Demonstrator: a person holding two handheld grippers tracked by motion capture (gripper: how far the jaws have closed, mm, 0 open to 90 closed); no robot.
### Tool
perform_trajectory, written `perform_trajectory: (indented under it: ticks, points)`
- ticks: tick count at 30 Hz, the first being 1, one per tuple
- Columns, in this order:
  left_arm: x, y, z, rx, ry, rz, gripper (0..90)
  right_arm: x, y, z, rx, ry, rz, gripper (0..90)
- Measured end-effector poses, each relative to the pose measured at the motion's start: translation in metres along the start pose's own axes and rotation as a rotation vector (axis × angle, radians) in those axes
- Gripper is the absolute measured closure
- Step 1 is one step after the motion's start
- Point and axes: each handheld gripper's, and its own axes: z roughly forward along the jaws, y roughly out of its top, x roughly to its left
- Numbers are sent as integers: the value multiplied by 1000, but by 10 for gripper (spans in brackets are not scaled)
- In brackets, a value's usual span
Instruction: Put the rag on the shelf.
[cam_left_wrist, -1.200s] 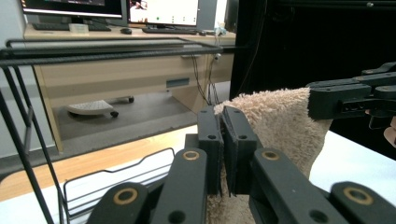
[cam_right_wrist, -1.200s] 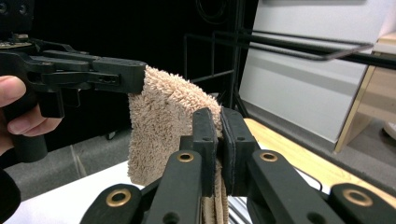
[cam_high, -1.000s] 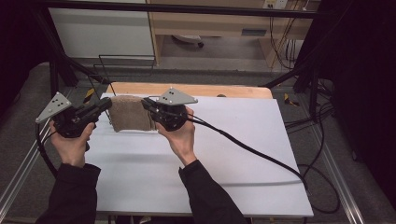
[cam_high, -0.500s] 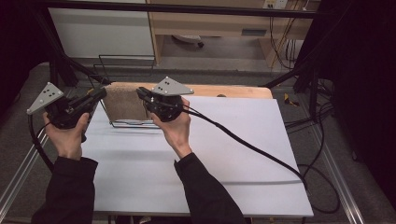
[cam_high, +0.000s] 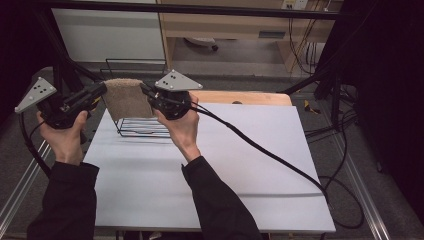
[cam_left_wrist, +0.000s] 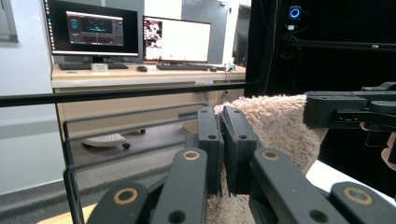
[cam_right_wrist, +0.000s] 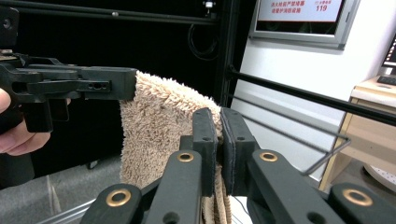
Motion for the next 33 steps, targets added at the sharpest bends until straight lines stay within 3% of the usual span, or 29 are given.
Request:
perform_trajectory:
  ticks: [13,33]
  points:
    - [4,27,8,-28,17,26,862,-8,26,8,-29,-23,-15,856]
    - [22,54,16,-73,50,18,862,-10,58,28,-60,-37,-48,856]
